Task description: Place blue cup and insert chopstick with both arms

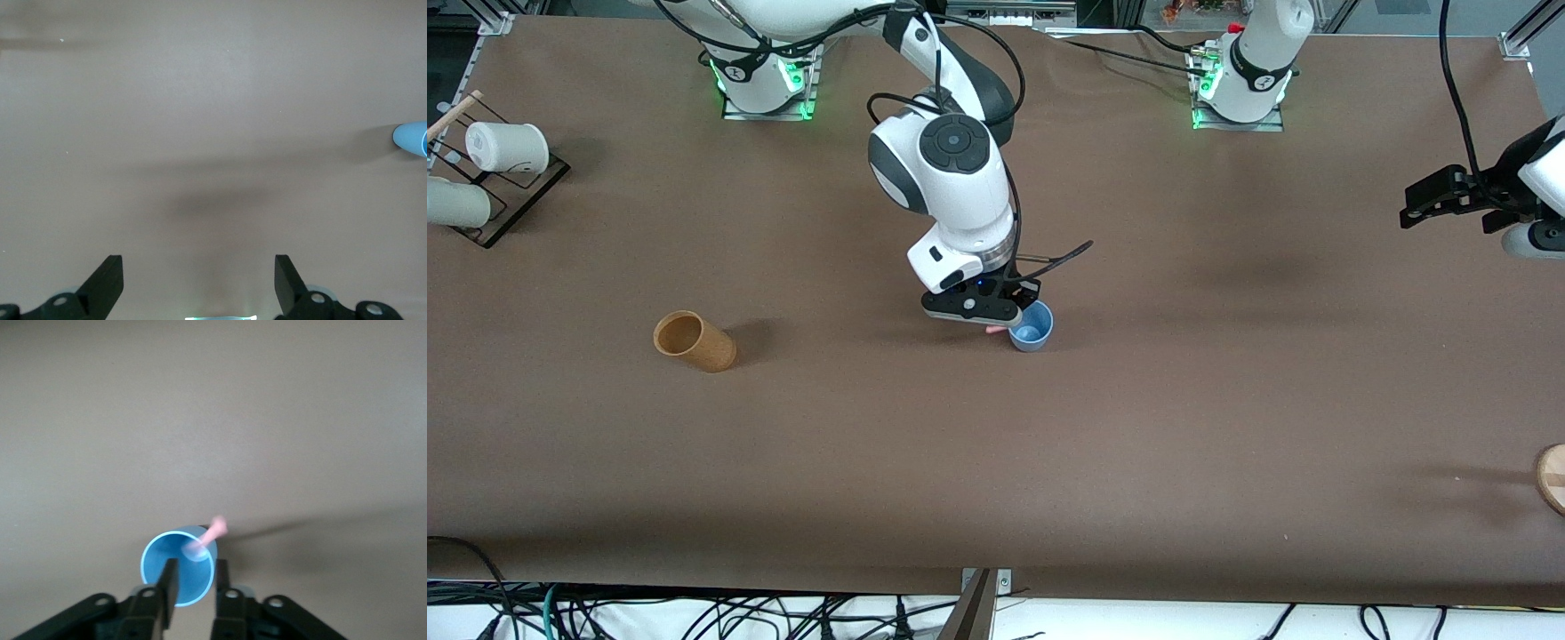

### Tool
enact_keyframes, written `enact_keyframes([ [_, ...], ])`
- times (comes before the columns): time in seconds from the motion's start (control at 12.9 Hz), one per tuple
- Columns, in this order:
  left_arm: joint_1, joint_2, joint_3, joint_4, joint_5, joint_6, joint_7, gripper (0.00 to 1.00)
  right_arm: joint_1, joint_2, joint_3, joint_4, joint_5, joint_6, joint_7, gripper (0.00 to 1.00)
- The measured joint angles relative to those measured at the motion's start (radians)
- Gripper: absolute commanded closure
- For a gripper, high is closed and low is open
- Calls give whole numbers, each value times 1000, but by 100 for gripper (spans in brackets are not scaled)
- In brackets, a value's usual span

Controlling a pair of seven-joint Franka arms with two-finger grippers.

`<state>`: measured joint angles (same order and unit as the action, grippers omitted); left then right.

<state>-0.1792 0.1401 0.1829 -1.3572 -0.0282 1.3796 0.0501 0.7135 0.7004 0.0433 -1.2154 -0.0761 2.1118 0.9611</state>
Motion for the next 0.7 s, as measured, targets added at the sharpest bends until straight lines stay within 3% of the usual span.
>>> enact_keyframes([
  [0.39,-1,2,-2,-1,0,4,5,0,-17,-12,-28,43,-1,-133,-11,0],
  [0.7,-1,2,-1,-1,0,6,8,0,-190,-80,-34,150,52,-420,-309,0],
])
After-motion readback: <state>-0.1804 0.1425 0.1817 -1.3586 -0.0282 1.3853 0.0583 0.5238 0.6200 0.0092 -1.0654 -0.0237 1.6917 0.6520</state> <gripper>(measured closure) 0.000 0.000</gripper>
